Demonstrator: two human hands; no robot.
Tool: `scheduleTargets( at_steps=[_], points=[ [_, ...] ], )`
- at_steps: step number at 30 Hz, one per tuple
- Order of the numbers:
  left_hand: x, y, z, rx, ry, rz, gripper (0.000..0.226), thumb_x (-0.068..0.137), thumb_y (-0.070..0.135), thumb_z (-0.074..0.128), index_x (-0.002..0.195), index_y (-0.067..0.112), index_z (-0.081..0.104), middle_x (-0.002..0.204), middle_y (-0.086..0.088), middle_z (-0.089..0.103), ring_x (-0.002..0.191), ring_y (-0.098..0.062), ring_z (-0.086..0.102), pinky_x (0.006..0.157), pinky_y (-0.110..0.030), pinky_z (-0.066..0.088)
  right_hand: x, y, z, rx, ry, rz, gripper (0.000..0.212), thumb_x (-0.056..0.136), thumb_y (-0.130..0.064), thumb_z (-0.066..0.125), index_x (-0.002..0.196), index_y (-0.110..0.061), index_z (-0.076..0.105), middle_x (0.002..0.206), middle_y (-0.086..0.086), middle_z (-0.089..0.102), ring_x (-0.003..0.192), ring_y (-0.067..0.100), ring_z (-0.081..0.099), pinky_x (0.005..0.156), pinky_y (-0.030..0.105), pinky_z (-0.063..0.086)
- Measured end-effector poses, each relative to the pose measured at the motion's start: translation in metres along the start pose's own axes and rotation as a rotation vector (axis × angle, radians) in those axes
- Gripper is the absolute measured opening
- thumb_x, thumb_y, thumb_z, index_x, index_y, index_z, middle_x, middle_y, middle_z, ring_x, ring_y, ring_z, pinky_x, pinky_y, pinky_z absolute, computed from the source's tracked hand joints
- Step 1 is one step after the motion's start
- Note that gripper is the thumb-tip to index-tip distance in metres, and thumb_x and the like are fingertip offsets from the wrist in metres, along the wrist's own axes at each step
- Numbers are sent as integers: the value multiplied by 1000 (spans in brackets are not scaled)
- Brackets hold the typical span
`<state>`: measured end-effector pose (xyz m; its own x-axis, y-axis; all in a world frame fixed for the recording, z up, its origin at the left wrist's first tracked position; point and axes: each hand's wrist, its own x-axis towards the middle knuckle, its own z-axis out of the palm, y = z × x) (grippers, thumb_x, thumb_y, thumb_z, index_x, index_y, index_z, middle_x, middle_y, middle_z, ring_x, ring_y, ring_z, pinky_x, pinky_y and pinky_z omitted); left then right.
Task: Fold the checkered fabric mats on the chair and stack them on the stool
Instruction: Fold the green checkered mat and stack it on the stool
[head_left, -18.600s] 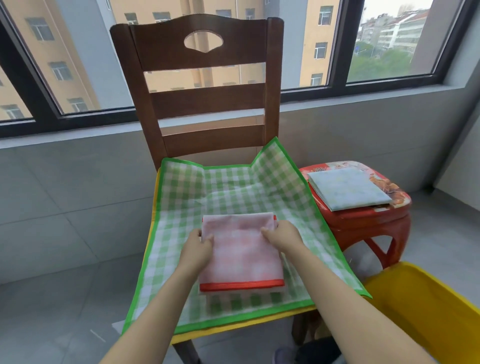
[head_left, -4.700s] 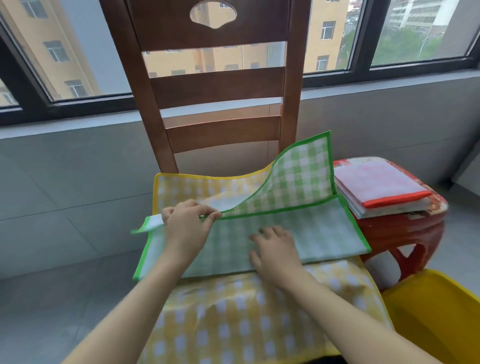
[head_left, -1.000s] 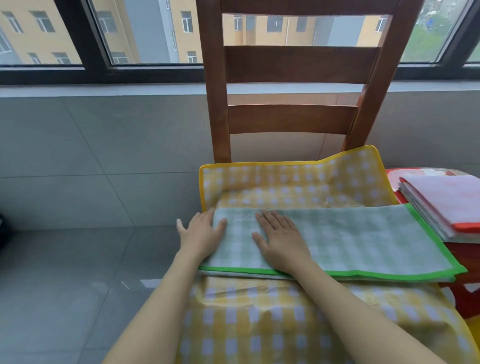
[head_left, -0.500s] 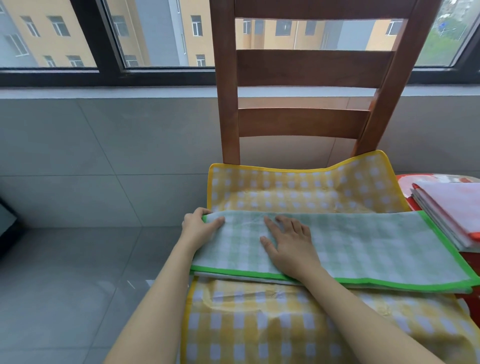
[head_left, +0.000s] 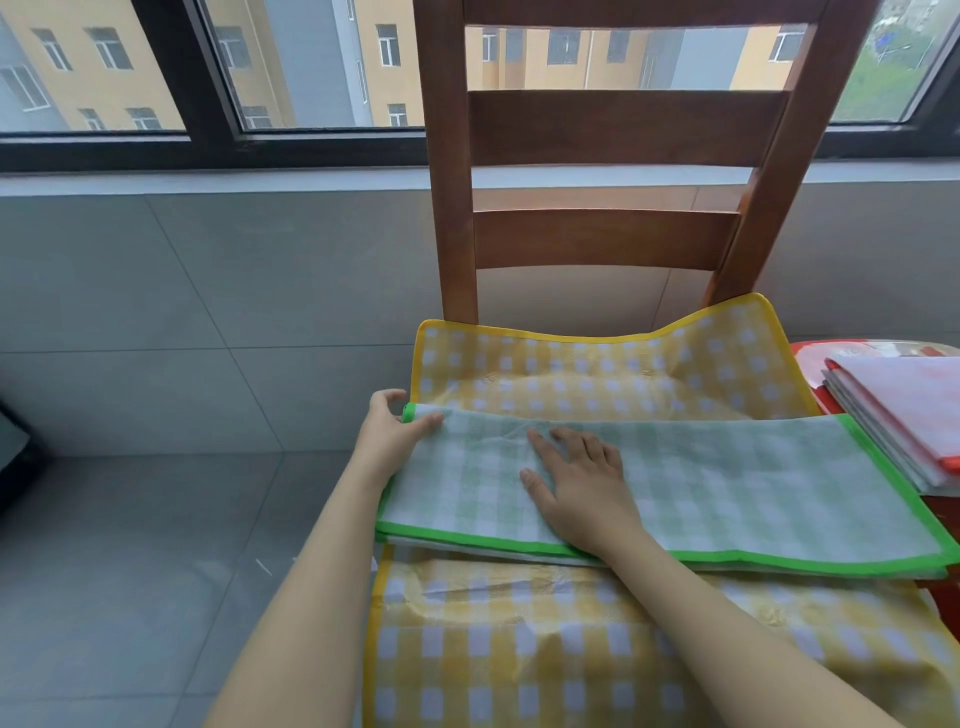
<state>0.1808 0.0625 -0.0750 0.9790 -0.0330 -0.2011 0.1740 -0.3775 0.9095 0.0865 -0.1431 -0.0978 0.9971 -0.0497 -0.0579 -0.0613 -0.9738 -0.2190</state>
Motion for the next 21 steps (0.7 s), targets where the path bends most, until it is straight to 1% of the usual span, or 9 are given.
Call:
scheduleTargets(
  at_steps=[1, 3, 6, 8, 10, 13, 17, 19, 21],
  points=[
    [0, 3, -4, -37, -28, -49, 49, 79, 32, 74, 118, 12, 53, 109, -3, 61, 92, -18, 62, 75, -31, 50, 0, 0, 0, 3, 3, -1, 58, 96, -53, 21, 149, -32, 11, 154, -1, 16, 141, 21, 9, 114, 39, 7],
    [2, 6, -15, -55, -147, -138, 37, 76, 30, 77, 102, 5, 68, 98, -9, 73, 84, -23, 71, 78, -38, 57, 0, 0, 0, 11, 7, 1, 57, 95, -53, 22, 148, -33, 13, 154, 0, 17, 141, 22, 10, 114, 39, 7],
    [2, 11, -27, 37, -319, -208, 33, 76, 33, 76, 98, 9, 71, 95, -6, 75, 88, -24, 72, 86, -42, 56, 0, 0, 0, 27, 28, 18, 57, 94, -54, 24, 147, -34, 16, 149, 1, 23, 138, 22, 15, 112, 39, 10],
    [-2, 17, -31, 94, -375, -182, 29, 78, 33, 74, 98, 11, 71, 95, -4, 75, 88, -21, 72, 83, -37, 57, -2, 1, -1, 36, 55, 25, 57, 93, -56, 27, 146, -34, 21, 140, 1, 29, 132, 21, 22, 109, 37, 14],
    [-7, 25, -30, 75, -360, -128, 27, 79, 31, 74, 97, 11, 72, 93, -4, 75, 86, -20, 72, 77, -33, 57, -2, 1, -3, 48, 71, 26, 57, 92, -58, 29, 144, -34, 25, 131, 0, 33, 126, 21, 26, 106, 36, 17],
    [-11, 37, -25, 2, -302, -64, 26, 79, 29, 74, 95, 9, 72, 92, -6, 75, 84, -22, 73, 79, -36, 57, -1, 5, -8, 85, 24, 22, 60, 89, -62, 33, 144, -38, 26, 133, -1, 32, 127, 19, 26, 106, 36, 17],
    [-18, 55, -12, -122, -241, -26, 22, 81, 27, 72, 90, 7, 70, 86, -9, 74, 70, -21, 71, 70, -33, 58, -9, 24, -27, 213, -202, -45, 80, 80, -64, 53, 147, -37, 18, 148, -4, 19, 138, 19, 12, 113, 36, 9],
    [-24, 66, -2, -200, -251, -26, 25, 83, 27, 69, 93, 4, 68, 91, -13, 72, 74, -24, 69, 77, -37, 56, -14, 31, -32, 187, -292, -97, 96, 74, -63, 62, 149, -34, 10, 155, -5, 8, 142, 20, 4, 116, 36, 5],
    [-29, 75, 8, -284, -305, -38, 36, 85, 27, 67, 107, -2, 63, 101, -19, 68, 88, -30, 65, 89, -44, 51, -14, 30, -31, 160, -324, -124, 106, 70, -63, 67, 149, -32, 4, 157, -6, 0, 144, 19, -3, 117, 38, 2]
  ],
)
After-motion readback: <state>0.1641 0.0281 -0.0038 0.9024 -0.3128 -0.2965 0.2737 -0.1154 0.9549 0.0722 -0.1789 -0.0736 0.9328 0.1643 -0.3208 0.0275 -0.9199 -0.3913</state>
